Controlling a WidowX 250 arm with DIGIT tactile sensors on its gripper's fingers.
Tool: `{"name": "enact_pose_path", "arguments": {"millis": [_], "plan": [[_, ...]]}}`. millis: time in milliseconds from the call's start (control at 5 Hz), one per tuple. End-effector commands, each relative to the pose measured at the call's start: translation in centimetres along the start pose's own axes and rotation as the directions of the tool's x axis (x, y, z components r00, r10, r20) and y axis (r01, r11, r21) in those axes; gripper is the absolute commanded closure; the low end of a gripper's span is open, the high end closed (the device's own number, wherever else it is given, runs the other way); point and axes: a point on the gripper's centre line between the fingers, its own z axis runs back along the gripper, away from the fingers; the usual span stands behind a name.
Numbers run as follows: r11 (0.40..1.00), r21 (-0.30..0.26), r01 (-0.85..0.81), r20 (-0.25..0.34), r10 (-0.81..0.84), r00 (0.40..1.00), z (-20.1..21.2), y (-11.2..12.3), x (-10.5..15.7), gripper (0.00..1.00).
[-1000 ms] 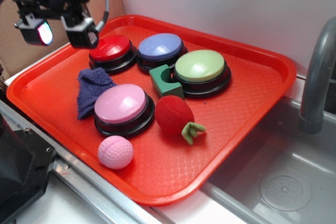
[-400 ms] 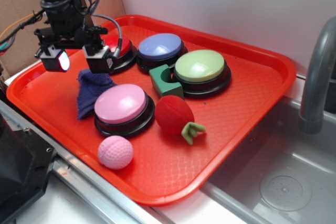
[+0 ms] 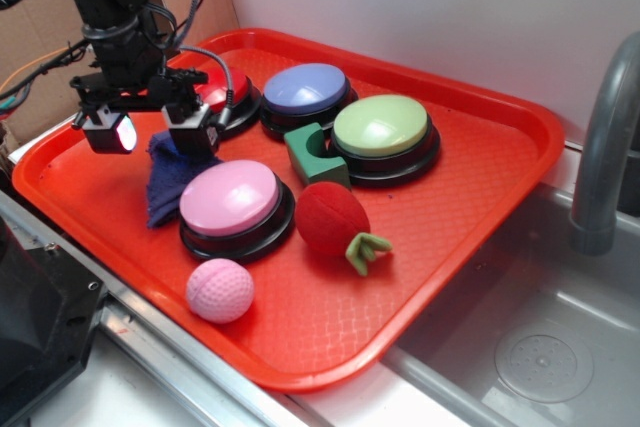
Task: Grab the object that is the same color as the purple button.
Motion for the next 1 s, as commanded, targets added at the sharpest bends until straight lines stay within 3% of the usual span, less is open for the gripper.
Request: {"name": "enact_pose_path", "arguments": {"millis": [0, 800], "plan": [[1.000, -0.011, -0.012, 0.026, 0.012, 1.000, -0.67, 0.38, 0.26, 1.00], [1.000, -0.011, -0.013, 0.035, 0.013, 0.999, -0.64, 0.35, 0.28, 1.00]]}}
